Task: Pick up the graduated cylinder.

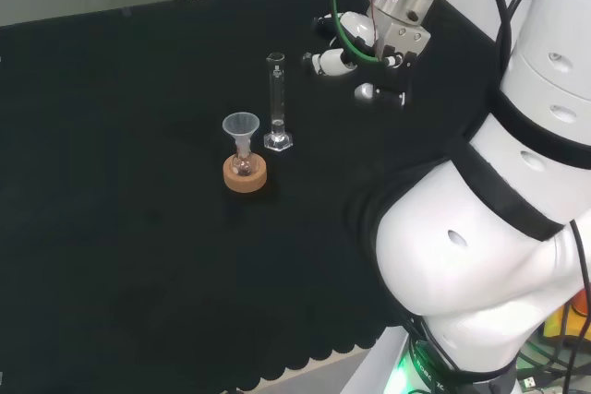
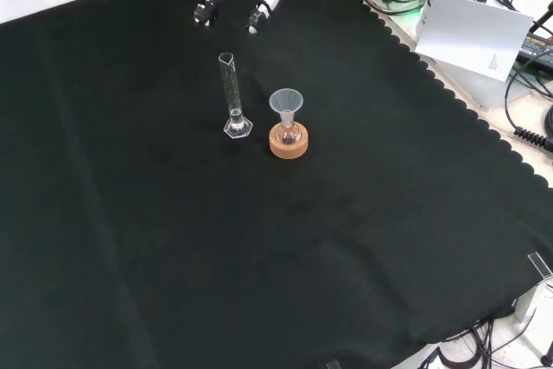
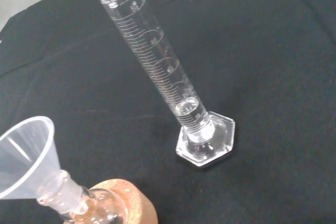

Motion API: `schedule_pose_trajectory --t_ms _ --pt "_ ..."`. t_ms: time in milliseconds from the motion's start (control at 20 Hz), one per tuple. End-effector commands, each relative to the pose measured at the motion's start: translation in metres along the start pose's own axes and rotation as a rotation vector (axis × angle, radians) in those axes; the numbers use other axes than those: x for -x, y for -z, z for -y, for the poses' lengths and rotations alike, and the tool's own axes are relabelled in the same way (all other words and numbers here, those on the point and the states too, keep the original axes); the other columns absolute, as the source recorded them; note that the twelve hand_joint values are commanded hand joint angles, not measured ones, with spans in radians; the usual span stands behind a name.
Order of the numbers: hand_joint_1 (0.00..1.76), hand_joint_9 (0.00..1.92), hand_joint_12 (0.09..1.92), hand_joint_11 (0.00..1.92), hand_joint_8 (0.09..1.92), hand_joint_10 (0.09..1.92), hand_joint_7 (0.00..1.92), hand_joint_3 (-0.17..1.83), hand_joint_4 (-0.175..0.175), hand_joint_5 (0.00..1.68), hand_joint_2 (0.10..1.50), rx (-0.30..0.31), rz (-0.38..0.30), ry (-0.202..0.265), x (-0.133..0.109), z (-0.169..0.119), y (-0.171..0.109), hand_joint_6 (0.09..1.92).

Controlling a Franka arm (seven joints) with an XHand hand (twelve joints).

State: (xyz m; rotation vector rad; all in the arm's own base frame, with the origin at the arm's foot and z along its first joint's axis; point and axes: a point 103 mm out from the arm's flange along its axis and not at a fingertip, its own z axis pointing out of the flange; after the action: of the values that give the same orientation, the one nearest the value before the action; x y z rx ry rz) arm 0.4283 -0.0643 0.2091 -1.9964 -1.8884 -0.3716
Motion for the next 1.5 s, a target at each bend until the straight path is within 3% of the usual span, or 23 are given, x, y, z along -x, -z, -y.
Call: schedule_pose_trajectory --t_ms 50,350,650,1050,1500 --pt "0.86 0.44 1.34 0.28 0.67 0.64 0.18 -0.17 -0.050 0.41 0.98 -0.053 -0.184 0.052 0.008 -0.007 -0.052 0.09" --pt "0.91 0.44 1.35 0.27 0.69 0.65 0.22 -0.17 -0.050 0.40 0.96 -0.065 -0.236 0.077 0.012 -0.018 -0.072 0.09" --pt "0.92 0.46 1.35 0.27 0.69 0.66 0.24 -0.17 -0.051 0.41 0.96 -0.089 -0.239 0.083 0.020 -0.022 -0.083 0.09" --pt "0.93 0.48 1.35 0.27 0.69 0.65 0.25 -0.17 -0.051 0.42 0.94 -0.096 -0.294 0.135 0.022 -0.021 -0.101 0.09" --pt "0.97 0.55 1.32 0.32 0.68 0.61 0.30 -0.17 -0.050 0.45 0.93 -0.081 -0.450 0.200 0.022 -0.029 -0.118 0.09"
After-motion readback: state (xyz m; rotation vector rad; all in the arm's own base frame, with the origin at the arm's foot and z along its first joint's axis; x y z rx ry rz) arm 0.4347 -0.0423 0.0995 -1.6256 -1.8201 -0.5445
